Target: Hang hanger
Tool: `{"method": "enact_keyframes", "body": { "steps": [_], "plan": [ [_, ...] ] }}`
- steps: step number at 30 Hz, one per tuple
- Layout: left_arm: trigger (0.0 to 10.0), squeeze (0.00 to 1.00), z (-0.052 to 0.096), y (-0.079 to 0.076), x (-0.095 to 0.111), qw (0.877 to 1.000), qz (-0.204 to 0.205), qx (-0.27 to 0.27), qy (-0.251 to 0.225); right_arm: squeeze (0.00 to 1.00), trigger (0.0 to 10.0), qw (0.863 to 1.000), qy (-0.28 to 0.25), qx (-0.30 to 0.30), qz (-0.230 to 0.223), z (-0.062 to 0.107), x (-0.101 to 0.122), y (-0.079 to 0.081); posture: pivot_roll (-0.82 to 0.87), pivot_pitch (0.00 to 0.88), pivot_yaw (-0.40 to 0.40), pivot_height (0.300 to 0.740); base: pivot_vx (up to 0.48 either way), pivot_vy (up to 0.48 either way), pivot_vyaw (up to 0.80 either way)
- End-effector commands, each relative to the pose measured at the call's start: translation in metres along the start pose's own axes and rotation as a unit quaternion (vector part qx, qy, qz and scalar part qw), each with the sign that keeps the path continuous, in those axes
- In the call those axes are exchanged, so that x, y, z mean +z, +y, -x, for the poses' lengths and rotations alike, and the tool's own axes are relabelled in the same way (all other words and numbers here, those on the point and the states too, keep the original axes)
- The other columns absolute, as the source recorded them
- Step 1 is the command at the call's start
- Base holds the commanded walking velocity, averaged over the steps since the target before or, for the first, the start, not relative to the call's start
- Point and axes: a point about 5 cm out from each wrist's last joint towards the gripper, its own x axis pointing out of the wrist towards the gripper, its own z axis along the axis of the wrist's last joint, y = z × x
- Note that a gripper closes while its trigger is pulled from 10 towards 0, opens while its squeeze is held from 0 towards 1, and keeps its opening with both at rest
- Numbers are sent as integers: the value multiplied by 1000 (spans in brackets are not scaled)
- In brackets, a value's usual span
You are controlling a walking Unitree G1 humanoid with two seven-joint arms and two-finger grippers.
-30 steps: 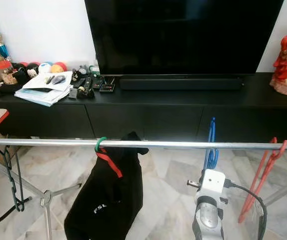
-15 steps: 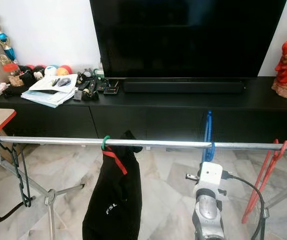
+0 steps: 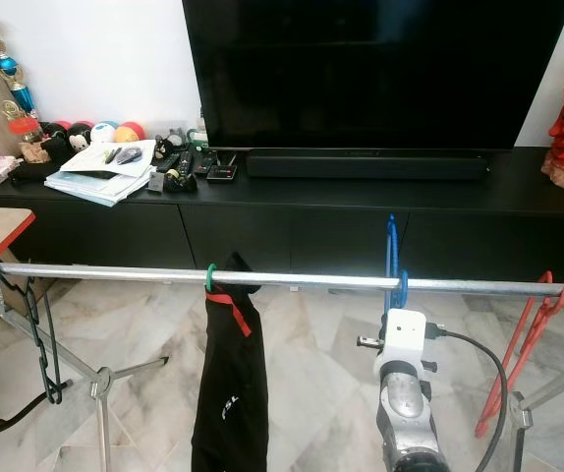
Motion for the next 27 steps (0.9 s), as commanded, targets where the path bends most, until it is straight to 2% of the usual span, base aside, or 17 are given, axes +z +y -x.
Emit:
{"method": "enact_keyframes", "body": {
  "steps": [1,15,17,18,19,20,27],
  "plan": [
    [10000,0,2,-1,-15,1000,-3,-5,28,0,10000,1000,5,7,2,-3,3,3,28,0,74,740,0,0,0],
    [10000,0,3,4,-20,999,-5,-9,34,0,10000,999,46,27,0,-4,-3,7,29,7,76,740,0,0,0],
    [10000,0,3,5,-21,999,-6,-9,34,31,10000,999,46,28,-3,-3,-3,7,29,7,76,740,0,0,0],
    [10000,0,3,5,-21,999,-6,-9,34,659,10000,999,44,28,-6,-3,-3,7,29,8,76,740,0,0,0],
    [10000,0,3,5,-21,999,-6,-9,34,659,10000,999,43,28,-7,-3,-3,7,29,8,76,740,0,0,0],
    [10000,0,3,5,-21,999,-6,-9,34,918,10000,999,42,28,-7,-3,-3,7,29,9,77,740,0,0,0],
    [10000,0,3,5,-21,999,-6,-9,34,902,10000,1000,16,22,-14,0,-1,7,30,10,75,740,0,0,0]
  ]
}}
